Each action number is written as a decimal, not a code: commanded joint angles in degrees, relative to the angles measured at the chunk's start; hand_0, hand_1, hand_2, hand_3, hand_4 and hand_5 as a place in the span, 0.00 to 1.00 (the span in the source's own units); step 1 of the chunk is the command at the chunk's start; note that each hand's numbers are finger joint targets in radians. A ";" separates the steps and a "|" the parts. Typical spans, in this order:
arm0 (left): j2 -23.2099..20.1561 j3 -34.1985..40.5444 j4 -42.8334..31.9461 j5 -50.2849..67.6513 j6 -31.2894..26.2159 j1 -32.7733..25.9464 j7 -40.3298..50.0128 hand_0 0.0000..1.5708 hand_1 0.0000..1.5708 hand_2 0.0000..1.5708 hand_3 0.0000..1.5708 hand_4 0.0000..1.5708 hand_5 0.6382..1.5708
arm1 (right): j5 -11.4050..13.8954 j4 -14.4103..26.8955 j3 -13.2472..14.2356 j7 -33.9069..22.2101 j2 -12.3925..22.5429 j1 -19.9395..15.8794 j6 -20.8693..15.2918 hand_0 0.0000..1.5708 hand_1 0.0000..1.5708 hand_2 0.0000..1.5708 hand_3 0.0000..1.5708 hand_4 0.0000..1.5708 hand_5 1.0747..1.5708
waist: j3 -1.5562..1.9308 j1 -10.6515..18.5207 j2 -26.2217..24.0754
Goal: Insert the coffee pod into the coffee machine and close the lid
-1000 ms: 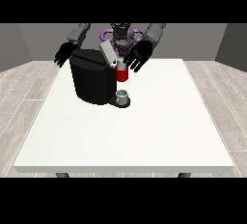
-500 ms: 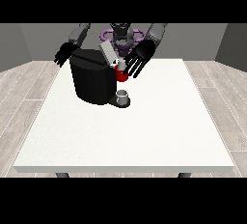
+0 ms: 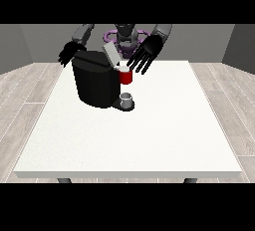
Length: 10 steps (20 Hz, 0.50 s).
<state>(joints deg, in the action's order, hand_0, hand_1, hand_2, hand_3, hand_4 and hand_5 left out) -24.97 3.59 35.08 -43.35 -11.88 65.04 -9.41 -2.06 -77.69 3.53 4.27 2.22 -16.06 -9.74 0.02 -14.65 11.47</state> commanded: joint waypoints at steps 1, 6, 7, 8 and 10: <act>2.10 -0.94 1.20 -0.92 0.47 -1.50 1.32 0.00 0.00 0.00 0.00 0.00 1.00 | -0.16 1.41 -0.05 2.37 -2.11 1.50 -1.44 0.00 0.00 0.00 0.00 0.27 1.00 | 0.00 1.89 -2.03; 3.10 1.51 2.05 2.33 -0.37 -6.34 -0.89 0.00 0.00 0.00 0.00 0.00 1.00 | -2.17 0.71 2.10 3.72 1.02 5.54 2.02 0.00 0.00 0.00 0.00 0.28 1.00 | -0.01 3.24 -6.51; 2.89 2.84 1.49 3.70 -2.14 -5.06 0.03 0.00 0.00 0.00 0.00 0.00 1.00 | -0.97 0.09 0.74 0.54 -0.11 4.49 0.14 0.00 0.00 0.00 0.00 0.27 1.00 | -0.03 3.36 -6.90; 7.04 1.44 2.71 3.03 -0.06 -7.26 2.22 0.00 0.00 0.00 0.00 0.00 1.00 | -2.20 1.20 2.13 0.91 0.97 5.09 1.36 0.00 0.00 0.00 0.00 0.27 1.00 | -0.01 4.34 -8.99; 5.81 9.03 1.50 10.54 -1.17 -7.68 0.87 0.00 0.00 0.00 0.00 0.00 1.00 | -3.62 0.31 3.42 0.76 2.24 7.20 2.74 0.00 0.00 0.00 0.00 0.24 1.00 | -0.05 4.72 -11.18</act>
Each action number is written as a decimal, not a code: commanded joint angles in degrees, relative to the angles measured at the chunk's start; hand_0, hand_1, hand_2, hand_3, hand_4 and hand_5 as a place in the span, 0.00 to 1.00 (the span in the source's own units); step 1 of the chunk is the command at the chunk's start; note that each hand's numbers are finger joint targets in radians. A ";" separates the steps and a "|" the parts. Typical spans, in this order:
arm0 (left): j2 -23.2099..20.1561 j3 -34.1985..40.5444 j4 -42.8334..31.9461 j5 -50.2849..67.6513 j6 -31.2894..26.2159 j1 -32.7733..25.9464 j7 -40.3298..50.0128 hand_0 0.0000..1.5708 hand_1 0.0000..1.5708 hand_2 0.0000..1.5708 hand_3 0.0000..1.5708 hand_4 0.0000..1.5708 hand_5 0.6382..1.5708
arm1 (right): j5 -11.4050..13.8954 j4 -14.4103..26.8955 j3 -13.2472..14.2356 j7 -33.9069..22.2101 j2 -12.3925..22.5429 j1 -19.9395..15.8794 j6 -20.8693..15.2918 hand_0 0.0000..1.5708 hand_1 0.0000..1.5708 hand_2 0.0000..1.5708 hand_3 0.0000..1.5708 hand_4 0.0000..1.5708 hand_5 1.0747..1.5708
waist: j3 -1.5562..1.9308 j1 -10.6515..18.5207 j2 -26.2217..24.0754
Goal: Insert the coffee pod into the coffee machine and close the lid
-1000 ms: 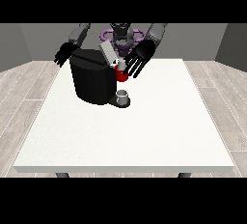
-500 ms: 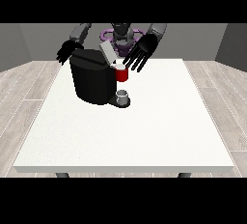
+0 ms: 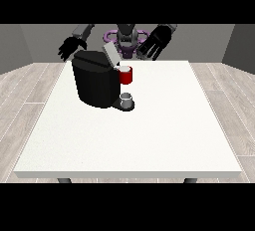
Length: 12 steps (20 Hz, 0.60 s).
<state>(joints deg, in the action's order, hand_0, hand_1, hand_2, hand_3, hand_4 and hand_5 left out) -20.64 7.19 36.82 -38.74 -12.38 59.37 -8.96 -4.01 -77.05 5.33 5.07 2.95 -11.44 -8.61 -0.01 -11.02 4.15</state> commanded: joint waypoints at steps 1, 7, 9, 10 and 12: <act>3.88 5.72 0.25 6.80 1.08 -4.63 -0.57 0.00 0.00 0.00 0.00 0.00 1.00 | -1.64 -0.46 1.20 -0.29 0.97 3.15 1.52 0.00 0.00 0.00 0.00 0.25 1.00 | -0.03 2.60 -5.34; 10.79 11.78 0.45 16.86 -1.97 -12.61 -4.91 0.00 0.00 0.00 0.00 0.00 1.00 | -0.53 -1.08 1.76 -1.48 5.97 4.40 4.17 0.00 0.00 0.00 0.00 0.23 1.00 | -0.05 9.20 -12.65; 11.90 12.21 0.64 17.68 -1.06 -17.75 -7.67 0.00 0.00 0.00 0.00 0.00 1.00 | -1.05 -3.38 0.85 -3.16 5.08 4.88 4.31 0.00 0.00 0.00 0.00 0.22 1.00 | -0.06 9.92 -14.75; 12.03 13.43 0.62 18.62 0.04 -16.40 -5.63 0.00 0.00 0.00 0.00 0.00 1.00 | -1.42 -5.40 -1.31 -4.61 4.67 4.58 6.35 0.00 0.00 0.00 0.00 0.24 1.00 | -0.05 8.33 -15.73; 13.09 13.03 1.65 19.13 -0.17 -21.48 -9.39 0.00 0.00 0.00 0.00 0.12 1.00 | -1.13 -5.64 -0.62 -4.65 5.33 4.30 5.79 0.00 0.00 0.00 0.00 0.16 1.00 | -0.04 11.16 -16.25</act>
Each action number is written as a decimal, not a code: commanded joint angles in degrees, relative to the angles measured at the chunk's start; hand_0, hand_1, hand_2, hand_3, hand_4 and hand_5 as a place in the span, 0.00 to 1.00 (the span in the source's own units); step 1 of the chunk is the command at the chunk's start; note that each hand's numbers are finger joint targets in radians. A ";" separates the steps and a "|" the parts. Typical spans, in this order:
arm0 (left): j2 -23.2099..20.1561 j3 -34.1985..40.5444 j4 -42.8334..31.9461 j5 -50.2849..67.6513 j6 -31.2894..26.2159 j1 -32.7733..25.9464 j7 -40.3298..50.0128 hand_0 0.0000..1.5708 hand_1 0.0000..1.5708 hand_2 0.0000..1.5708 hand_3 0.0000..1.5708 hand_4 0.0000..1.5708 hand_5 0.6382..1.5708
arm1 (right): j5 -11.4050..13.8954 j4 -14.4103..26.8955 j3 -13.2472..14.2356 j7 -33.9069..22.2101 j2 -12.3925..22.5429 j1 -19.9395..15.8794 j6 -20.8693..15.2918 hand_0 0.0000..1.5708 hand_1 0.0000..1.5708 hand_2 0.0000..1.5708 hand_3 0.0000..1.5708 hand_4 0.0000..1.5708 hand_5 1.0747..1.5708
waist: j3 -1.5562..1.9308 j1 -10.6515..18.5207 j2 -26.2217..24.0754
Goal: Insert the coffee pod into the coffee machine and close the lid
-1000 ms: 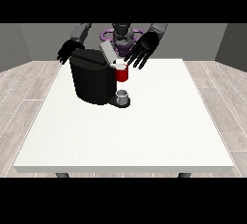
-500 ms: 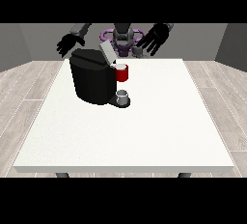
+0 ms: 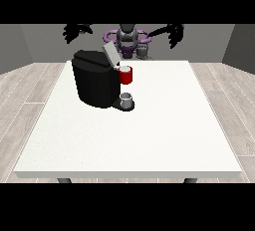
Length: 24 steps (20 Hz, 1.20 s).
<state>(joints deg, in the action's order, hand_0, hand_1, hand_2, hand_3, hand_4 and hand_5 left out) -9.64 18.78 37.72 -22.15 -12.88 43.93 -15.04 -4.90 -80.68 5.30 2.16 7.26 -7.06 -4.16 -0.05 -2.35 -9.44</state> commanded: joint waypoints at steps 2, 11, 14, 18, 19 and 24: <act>1.02 3.94 -0.35 5.69 -2.43 -4.82 0.65 0.00 0.00 0.00 0.00 0.14 1.00 | 0.17 -4.88 -2.54 -2.92 1.28 -1.54 2.66 0.00 0.00 0.00 0.00 0.00 1.00 | 0.01 1.40 -3.01; 5.22 1.86 7.31 10.46 -6.38 -11.04 0.29 0.00 0.00 0.00 0.00 0.00 1.00 | 1.08 -3.39 -2.18 -5.00 3.38 -7.12 4.08 0.00 0.00 0.00 0.00 0.00 1.00 | 0.04 8.69 -1.37; 8.28 1.01 9.58 11.32 -4.67 -15.03 2.11 0.00 0.00 0.00 0.00 0.09 1.00 | 2.60 -4.20 -4.95 -6.49 3.03 -5.86 5.35 0.00 0.00 0.00 0.00 0.15 1.00 | 0.04 9.25 -3.55; 7.62 -0.93 17.46 13.64 -6.36 -16.62 5.94 0.00 0.00 0.00 0.00 0.00 1.00 | 2.76 -0.34 -3.40 -2.55 2.48 -7.39 5.58 0.00 0.00 0.00 0.00 0.00 1.00 | 0.07 11.41 -1.08; 9.44 -1.39 18.01 13.64 -4.32 -17.34 5.25 0.00 0.00 0.00 0.00 0.06 1.00 | 3.85 -0.75 -4.92 -2.42 1.29 -8.39 4.99 0.00 0.00 0.00 0.00 0.00 1.00 | 0.06 10.72 0.08; 7.13 -4.38 25.36 18.14 -4.78 -19.85 8.18 0.00 0.00 0.00 0.00 0.00 1.00 | 0.65 3.99 -0.62 -1.59 3.60 -12.76 8.40 0.00 0.00 0.00 0.00 0.00 1.00 | 0.06 11.19 3.18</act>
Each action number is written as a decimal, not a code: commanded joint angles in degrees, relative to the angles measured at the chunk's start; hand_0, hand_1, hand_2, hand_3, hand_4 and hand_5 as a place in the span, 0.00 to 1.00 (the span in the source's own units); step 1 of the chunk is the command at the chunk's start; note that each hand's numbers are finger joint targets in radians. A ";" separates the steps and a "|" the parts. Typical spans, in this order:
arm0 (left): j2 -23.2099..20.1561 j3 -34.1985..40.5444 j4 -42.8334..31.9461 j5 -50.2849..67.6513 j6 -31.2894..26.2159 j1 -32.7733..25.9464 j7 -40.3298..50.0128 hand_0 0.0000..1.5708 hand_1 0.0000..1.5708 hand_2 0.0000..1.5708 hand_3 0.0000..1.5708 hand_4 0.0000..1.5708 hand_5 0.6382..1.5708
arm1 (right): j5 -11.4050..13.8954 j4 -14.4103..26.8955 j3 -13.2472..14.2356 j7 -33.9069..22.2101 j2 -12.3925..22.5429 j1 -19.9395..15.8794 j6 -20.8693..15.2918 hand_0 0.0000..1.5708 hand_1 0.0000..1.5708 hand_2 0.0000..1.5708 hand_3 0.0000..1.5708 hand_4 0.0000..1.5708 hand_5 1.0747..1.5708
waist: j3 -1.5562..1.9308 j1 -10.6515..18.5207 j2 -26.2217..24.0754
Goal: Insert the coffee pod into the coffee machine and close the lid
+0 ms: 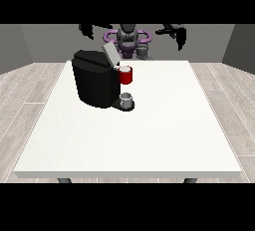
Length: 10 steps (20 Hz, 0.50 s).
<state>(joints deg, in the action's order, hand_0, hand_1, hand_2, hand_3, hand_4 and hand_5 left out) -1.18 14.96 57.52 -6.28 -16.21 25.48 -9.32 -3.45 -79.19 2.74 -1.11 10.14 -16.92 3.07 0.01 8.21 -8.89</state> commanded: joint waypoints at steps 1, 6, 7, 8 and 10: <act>0.62 -2.21 6.94 2.07 -1.97 -2.69 2.64 0.00 0.00 0.00 0.00 0.00 1.00 | -0.88 4.88 3.40 -0.09 0.82 -3.95 -0.55 0.00 0.00 0.00 0.00 0.00 1.00 | 0.01 2.81 2.23; -0.93 -1.73 11.68 5.67 -2.84 -4.16 5.51 0.00 0.00 0.00 0.00 0.00 1.00 | 0.38 9.05 3.83 1.85 0.14 -7.01 -1.81 0.00 0.00 0.00 0.00 0.00 1.00 | 0.00 3.14 6.11; -0.16 -2.08 14.19 5.66 -0.31 -6.29 6.69 0.00 0.00 0.00 0.00 0.00 1.00 | -0.04 9.10 2.46 2.56 -0.86 -5.00 0.04 0.00 0.00 0.00 0.00 0.00 1.00 | 0.00 1.03 5.05; 1.11 -8.67 14.59 7.03 5.45 -9.00 6.12 0.00 0.00 0.00 0.00 0.00 1.00 | -1.10 10.00 3.95 -0.38 0.58 -9.03 0.29 0.00 0.00 0.00 0.00 0.00 1.00 | 0.00 1.42 4.04; 0.65 -6.21 17.81 4.89 1.45 -10.28 5.57 0.00 0.00 0.00 0.00 0.00 1.00 | -0.12 12.30 4.07 2.85 0.34 -9.07 0.04 0.00 0.00 0.00 0.00 0.00 1.00 | 0.00 2.58 6.54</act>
<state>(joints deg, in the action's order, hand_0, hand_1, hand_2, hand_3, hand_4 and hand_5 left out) -0.80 10.65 70.27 -1.64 -14.71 18.58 -4.81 -3.59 -70.56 5.64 0.70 9.91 -23.44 2.79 0.01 9.66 -3.90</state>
